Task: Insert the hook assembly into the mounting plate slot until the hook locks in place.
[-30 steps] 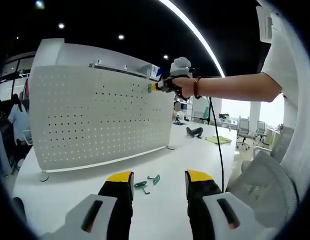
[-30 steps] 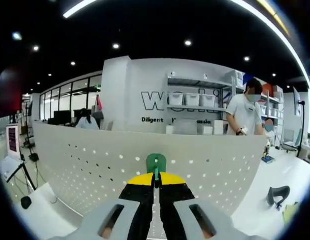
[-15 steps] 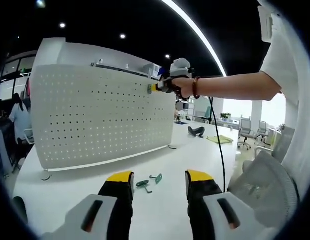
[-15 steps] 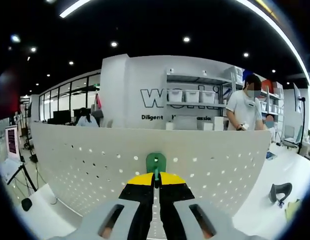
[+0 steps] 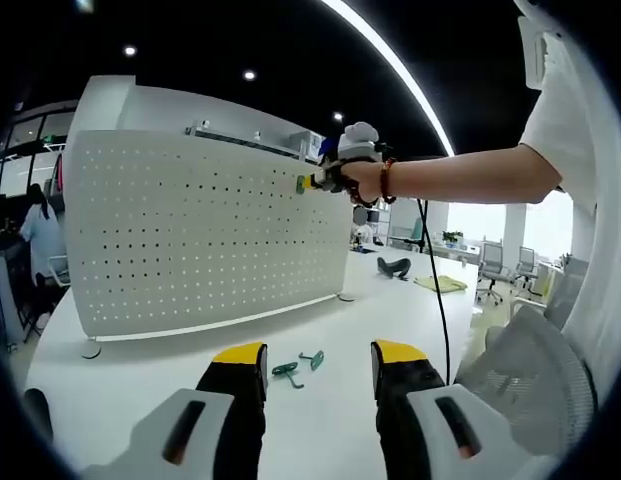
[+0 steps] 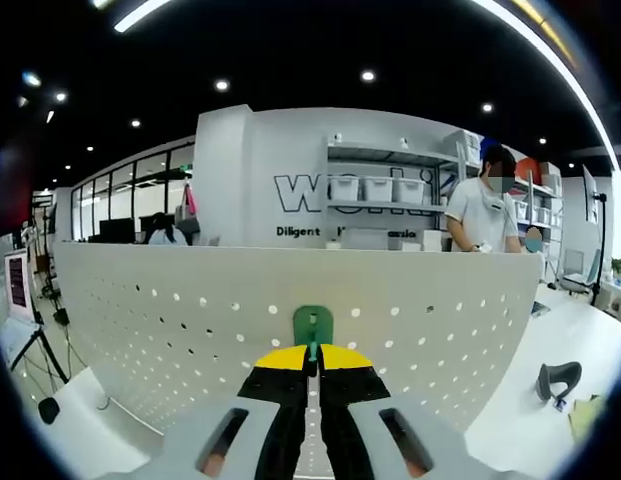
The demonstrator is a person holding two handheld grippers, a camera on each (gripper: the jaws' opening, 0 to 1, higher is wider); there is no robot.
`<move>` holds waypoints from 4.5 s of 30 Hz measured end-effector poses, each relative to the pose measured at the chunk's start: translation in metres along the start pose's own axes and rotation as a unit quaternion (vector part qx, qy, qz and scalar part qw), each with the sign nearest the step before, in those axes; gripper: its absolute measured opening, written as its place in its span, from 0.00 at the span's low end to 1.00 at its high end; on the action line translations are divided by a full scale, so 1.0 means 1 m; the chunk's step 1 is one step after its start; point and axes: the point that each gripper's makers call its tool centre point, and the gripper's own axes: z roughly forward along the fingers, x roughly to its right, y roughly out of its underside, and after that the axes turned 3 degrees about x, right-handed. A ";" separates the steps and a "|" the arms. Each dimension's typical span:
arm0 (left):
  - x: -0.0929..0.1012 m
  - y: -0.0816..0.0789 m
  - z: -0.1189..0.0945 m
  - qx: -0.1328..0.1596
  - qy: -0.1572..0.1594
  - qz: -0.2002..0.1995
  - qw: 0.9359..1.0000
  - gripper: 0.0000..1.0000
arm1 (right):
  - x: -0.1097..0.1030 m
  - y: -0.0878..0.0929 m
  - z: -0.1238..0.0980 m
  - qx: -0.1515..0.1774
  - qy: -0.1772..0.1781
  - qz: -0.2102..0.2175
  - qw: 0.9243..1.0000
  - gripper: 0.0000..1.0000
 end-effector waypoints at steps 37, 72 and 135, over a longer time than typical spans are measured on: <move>0.022 -0.002 -0.001 -0.022 -0.005 0.011 1.000 0.42 | -0.019 0.061 -0.056 -0.036 -0.089 0.027 0.995 0.14; 0.009 0.017 0.052 -0.075 -0.050 0.029 0.995 0.39 | -0.046 0.134 -0.134 -0.066 -0.200 0.059 0.976 0.22; -0.101 0.138 0.109 -0.286 -0.089 0.100 0.949 0.22 | -0.089 0.199 -0.215 -0.109 -0.282 0.078 0.950 0.25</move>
